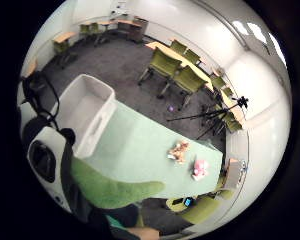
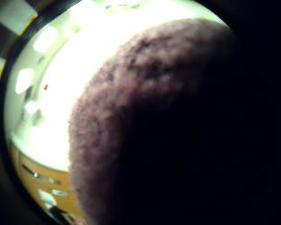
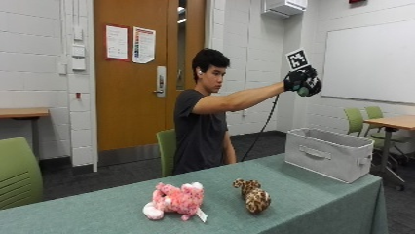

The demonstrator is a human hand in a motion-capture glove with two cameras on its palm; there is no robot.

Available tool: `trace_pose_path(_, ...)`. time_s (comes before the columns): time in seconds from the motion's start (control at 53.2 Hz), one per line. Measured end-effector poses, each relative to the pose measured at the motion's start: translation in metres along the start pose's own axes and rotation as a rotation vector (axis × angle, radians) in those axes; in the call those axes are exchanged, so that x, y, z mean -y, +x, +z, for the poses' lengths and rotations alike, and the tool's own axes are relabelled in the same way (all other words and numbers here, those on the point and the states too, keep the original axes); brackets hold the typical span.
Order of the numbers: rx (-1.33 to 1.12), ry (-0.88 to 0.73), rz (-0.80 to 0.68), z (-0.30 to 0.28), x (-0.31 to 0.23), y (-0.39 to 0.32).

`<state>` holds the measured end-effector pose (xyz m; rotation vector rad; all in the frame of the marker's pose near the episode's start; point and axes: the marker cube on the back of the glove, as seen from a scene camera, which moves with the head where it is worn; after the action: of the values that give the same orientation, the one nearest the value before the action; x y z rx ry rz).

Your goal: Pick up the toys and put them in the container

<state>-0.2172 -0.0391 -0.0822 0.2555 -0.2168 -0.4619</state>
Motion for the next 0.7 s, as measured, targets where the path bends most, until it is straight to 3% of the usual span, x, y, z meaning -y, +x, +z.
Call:
trace_pose_path(0.132, -0.148, -0.042, -0.136, 0.050, 0.024, -0.035)
trace_pose_path(0.244, 0.025, -0.085, -0.152, 0.068, 0.035, 0.010)
trace_pose_path(0.338, -0.092, -0.145, -0.249, 0.092, 0.034, 0.017)
trace_pose_path(0.508, -0.245, -0.243, -0.095, 0.100, 0.033, 0.028)
trace_pose_path(0.62, -0.185, -0.222, -0.011, 0.087, 0.029, -0.026)
trace_pose_path(0.696, -0.050, -0.192, -0.022, 0.063, 0.021, -0.022)
